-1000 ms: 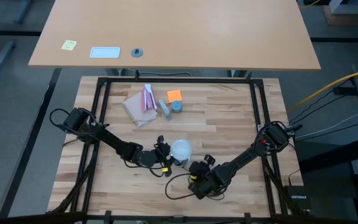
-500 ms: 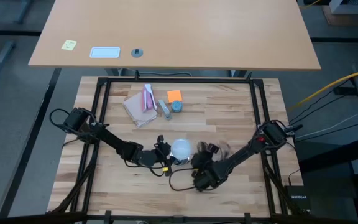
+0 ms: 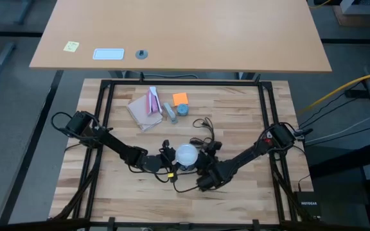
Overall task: Screw lightbulb
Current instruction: Insert the white lightbulb into the silver lamp
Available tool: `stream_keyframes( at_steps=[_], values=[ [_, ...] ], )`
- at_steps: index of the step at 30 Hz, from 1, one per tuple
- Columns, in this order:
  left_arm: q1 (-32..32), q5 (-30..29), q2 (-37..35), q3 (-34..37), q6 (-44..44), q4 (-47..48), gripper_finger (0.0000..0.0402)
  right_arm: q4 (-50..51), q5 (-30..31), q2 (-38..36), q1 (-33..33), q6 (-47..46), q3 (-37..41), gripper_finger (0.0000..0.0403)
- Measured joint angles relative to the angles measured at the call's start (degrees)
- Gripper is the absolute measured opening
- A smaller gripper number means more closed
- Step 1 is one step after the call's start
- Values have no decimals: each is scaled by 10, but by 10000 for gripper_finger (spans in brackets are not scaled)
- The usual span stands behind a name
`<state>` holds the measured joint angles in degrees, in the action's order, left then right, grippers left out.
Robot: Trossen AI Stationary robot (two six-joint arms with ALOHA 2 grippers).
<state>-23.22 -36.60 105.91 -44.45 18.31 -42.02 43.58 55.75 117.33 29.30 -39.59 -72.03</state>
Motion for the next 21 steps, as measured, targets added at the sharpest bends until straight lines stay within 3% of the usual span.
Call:
stream_keyframes(
  at_steps=[11, 21],
  values=[
    [0, 0, 0, 0, 10, 6, 159, -2, -15, -2, 74, 6, -78, 138],
    [0, -1, 0, 0, 10, 7, 159, -178, -88, 0, 85, 41, -21, 138]
  ],
)
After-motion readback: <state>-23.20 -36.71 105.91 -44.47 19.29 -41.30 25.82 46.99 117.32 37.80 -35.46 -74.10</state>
